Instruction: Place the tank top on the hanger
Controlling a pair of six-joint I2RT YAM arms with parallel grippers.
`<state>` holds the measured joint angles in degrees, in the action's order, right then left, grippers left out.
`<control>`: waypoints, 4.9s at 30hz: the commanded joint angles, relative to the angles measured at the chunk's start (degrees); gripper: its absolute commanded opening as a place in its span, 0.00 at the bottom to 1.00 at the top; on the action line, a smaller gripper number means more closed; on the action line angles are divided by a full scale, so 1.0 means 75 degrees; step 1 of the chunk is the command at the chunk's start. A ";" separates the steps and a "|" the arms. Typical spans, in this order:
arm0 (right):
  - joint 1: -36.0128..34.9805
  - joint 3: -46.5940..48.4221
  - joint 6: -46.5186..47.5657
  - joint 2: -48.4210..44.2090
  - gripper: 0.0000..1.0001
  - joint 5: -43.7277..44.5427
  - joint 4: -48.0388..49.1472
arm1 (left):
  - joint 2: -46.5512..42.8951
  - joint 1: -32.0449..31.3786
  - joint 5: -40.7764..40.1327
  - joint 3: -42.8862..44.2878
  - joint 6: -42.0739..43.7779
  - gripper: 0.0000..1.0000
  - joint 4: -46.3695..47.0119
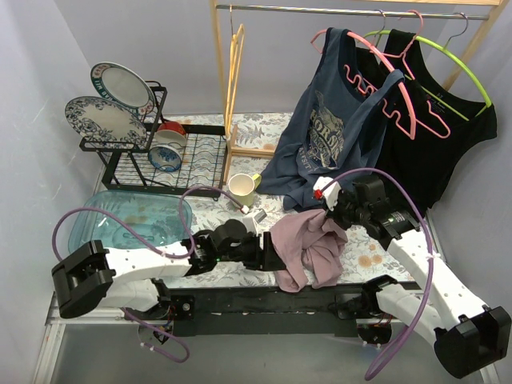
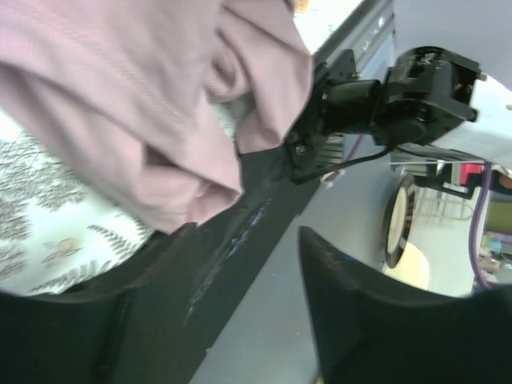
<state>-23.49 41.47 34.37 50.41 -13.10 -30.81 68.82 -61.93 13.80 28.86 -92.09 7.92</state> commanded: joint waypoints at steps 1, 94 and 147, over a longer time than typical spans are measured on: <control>0.0096 0.0130 -0.0200 0.0075 0.01 -0.0315 0.0369 | 0.0456 -0.0344 -0.0516 0.0241 -0.0623 0.48 0.0689; -0.4730 -0.0432 0.4745 0.1936 0.76 -0.4957 -0.1659 | -0.7721 0.1250 -0.2567 -0.0367 -0.0564 0.00 -0.4760; -0.1861 -0.0900 0.4371 0.0040 0.01 0.0459 -0.1775 | -0.4967 0.1238 0.0091 -0.1257 0.0539 0.00 -0.2567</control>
<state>-37.82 41.25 64.93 51.24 -13.21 -41.98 35.05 -52.93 6.48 26.06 -80.18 -10.22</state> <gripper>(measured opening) 0.031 0.025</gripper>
